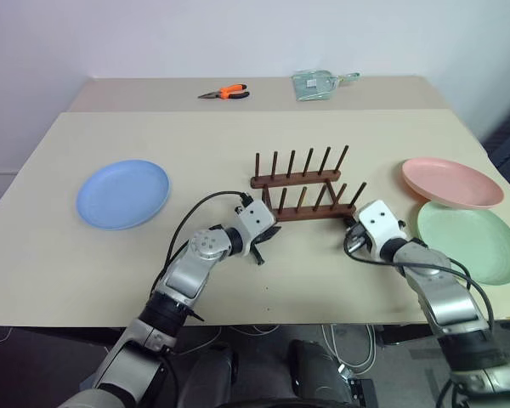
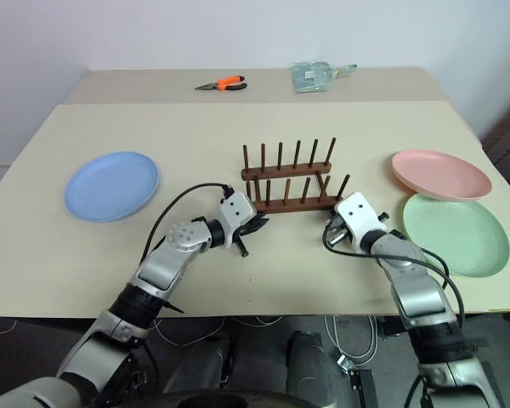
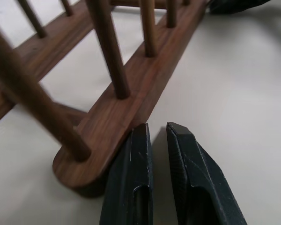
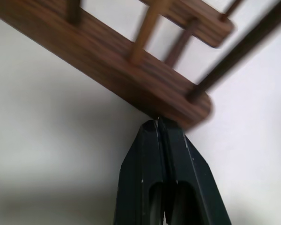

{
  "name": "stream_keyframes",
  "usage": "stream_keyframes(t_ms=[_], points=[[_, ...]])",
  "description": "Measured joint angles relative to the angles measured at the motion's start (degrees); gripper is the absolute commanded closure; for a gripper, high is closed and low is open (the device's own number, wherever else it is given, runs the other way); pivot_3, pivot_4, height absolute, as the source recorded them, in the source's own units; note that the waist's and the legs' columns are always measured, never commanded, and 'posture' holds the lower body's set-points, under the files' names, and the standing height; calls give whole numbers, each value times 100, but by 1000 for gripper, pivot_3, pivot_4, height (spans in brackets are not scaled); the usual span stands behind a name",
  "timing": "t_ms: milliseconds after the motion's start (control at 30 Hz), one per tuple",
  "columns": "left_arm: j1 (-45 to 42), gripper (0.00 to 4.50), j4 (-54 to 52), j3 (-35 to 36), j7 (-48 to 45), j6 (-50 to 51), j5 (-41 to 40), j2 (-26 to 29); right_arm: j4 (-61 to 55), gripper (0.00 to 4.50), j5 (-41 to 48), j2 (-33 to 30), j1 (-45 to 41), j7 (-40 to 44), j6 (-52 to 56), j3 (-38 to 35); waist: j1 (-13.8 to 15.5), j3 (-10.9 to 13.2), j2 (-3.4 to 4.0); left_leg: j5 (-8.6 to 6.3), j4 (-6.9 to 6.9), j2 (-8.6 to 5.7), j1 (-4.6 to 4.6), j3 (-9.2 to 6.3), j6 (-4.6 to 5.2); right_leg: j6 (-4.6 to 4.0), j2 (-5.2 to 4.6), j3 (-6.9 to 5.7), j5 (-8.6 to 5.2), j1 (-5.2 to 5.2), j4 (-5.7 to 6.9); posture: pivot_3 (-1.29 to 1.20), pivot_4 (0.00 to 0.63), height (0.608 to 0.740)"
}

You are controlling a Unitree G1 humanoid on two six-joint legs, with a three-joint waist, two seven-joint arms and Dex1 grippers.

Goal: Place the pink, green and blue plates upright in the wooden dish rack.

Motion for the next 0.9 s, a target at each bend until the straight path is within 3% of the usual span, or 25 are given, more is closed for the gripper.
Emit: stream_keyframes(t_ms=[100,233,433,533,667,800,900], points=[[-85,3992,187,85,89,-136,-3,30,84,3696,4,-28,-80,139,-49,-38,-9,0,1,0,-2,0,-1,0,0,0,1,0,1,-2,1,0,150,740],[77,3992,-41,150,-63,-213,-82,253,-375,1750,-27,-849,238,579,-208,-271,-4,5,12,0,-6,-3,-14,1,0,1,-1,3,1,-12,-2,0,150,740],[382,3992,-589,301,-583,-19,-368,648,-442,1750,-436,-2423,549,899,-663,-1243,-14,7,12,0,-9,3,-14,7,0,4,1,2,-4,-15,-3,0,150,740],[477,3992,-1234,244,-1087,218,-721,722,489,1750,-1052,-2892,398,838,-1258,-909,-12,9,10,0,-3,1,-19,16,0,-15,-4,5,-12,-14,-10,0,150,740],[436,3992,-2040,178,-1500,607,-1211,666,2000,1750,-1594,-2885,-369,556,-1932,-366,-20,12,16,0,-5,1,-18,20,0,-21,-5,10,-9,-15,-13,0,150,740],[443,3992,-2431,69,-1564,869,-1371,651,3038,3013,-1985,-2787,-856,338,-2531,55,-53,13,18,0,-10,1,-16,20,0,-37,-3,11,1,-15,-13,0,150,740],[503,3992,-2556,41,-1529,946,-1386,724,3193,4454,-2000,-2723,-907,321,-2741,144,-70,14,21,0,-10,0,-17,20,1,-37,-3,15,1,-15,-12,0,150,740]])
